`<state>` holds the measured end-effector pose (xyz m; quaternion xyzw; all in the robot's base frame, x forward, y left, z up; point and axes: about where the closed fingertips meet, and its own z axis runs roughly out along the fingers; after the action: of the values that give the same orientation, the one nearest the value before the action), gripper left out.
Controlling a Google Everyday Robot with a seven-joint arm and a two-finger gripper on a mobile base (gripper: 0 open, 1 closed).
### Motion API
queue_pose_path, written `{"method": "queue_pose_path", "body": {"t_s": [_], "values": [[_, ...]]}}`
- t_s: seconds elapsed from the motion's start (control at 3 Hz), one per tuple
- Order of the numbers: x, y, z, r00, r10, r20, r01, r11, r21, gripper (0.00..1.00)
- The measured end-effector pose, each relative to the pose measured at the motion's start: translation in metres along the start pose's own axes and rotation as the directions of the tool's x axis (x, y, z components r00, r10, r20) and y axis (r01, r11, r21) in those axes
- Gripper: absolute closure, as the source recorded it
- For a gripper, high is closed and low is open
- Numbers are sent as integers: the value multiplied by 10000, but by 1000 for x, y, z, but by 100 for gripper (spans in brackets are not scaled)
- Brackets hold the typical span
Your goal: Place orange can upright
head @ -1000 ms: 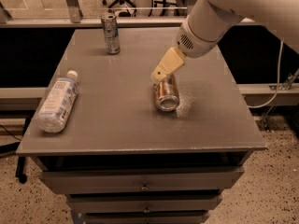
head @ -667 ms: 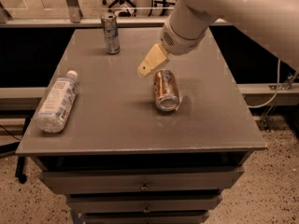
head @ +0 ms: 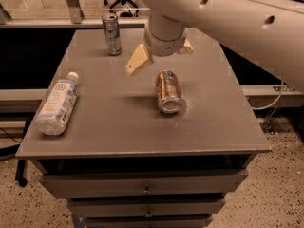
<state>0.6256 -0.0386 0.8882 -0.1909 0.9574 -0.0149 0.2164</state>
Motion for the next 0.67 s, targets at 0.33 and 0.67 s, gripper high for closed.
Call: {"method": "queue_pose_path", "body": {"t_s": [0.33, 0.67], "values": [[13, -2, 2, 9905, 1311, -416, -1284, 9898, 622, 0], [31, -5, 9, 9501, 3008, -823, -2918, 9506, 1055, 0]]}}
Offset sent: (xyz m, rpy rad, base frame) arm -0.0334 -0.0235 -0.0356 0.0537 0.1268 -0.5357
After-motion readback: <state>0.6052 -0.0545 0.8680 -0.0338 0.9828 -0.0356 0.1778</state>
